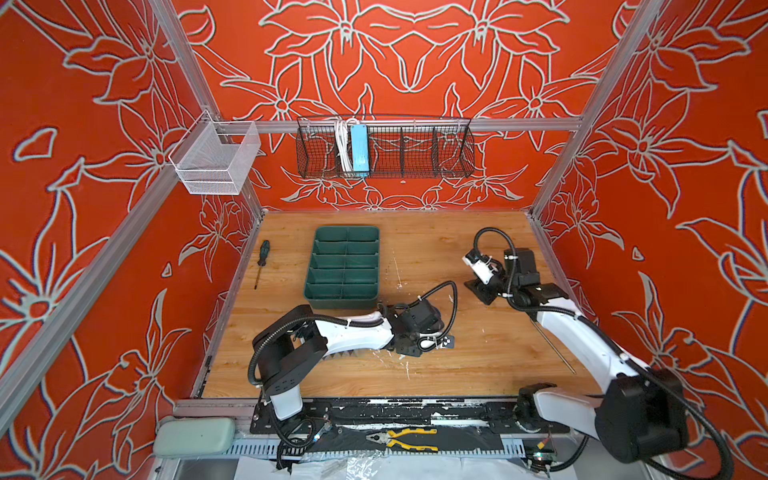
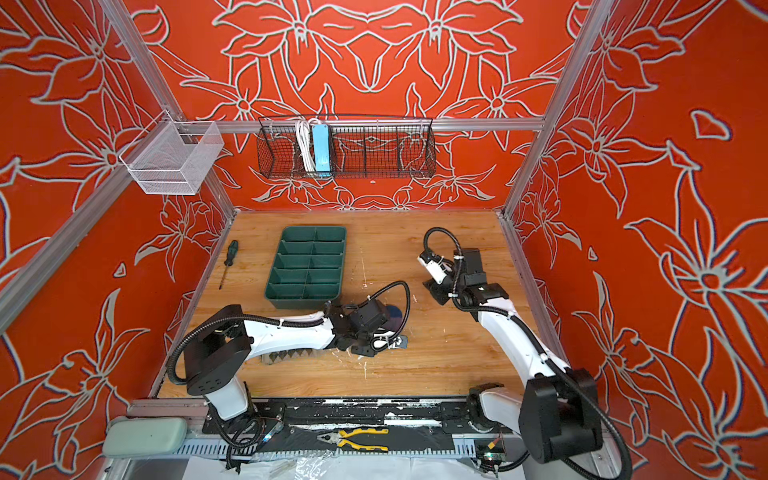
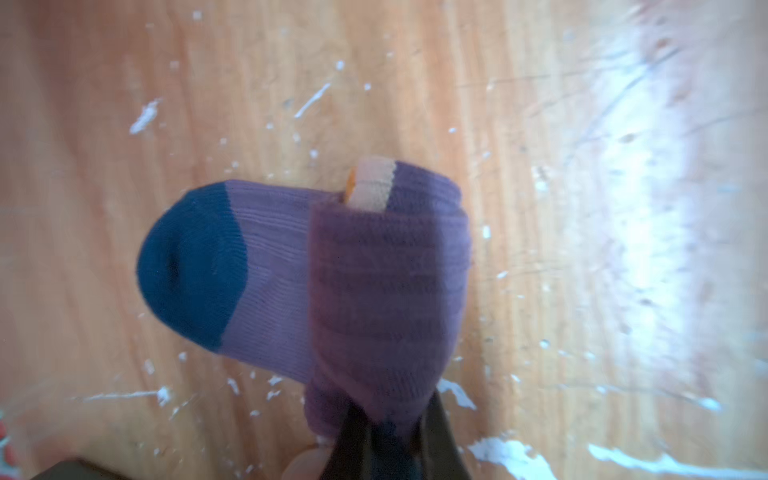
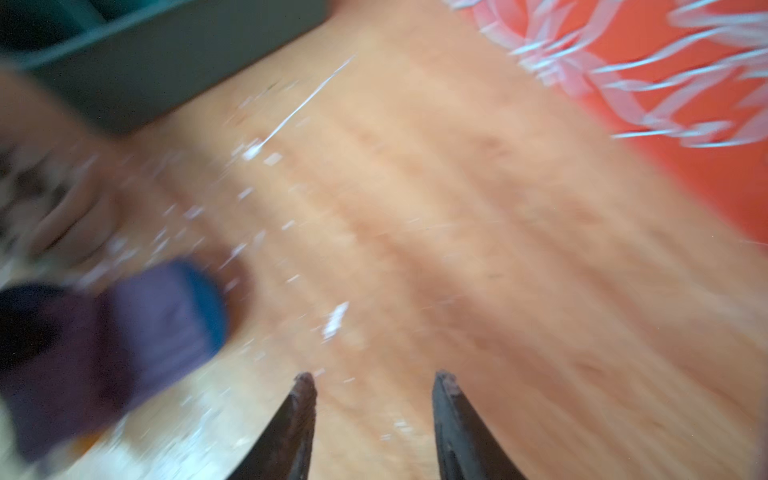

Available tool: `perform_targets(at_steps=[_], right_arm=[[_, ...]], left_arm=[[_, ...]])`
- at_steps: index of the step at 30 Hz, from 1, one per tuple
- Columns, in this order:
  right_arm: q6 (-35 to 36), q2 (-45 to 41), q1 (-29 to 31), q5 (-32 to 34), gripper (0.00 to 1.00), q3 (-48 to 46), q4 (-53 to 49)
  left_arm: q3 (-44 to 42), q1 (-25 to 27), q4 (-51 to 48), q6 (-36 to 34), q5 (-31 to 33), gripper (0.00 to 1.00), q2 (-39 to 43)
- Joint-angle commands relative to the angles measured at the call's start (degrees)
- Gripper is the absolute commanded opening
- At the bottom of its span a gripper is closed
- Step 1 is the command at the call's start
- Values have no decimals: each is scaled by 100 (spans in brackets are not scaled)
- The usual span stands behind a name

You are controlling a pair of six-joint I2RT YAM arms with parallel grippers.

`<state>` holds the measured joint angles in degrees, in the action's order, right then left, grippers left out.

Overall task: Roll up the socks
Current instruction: 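Hold the roll with the left gripper while the right gripper withdraws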

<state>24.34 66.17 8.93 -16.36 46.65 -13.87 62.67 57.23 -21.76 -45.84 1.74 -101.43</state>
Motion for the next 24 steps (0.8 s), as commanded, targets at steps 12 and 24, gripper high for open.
perform_targets(at_steps=[12,24], right_arm=[[279,-2048,-40,-729,48,-183,-50],[3272,-3155,1141,-1038,52,-531,-3667]], left_arm=[[2068,-468,-2983,424,-2253,2,-1845],[3626,-860,-3880,1058,-2929,4,-3042]])
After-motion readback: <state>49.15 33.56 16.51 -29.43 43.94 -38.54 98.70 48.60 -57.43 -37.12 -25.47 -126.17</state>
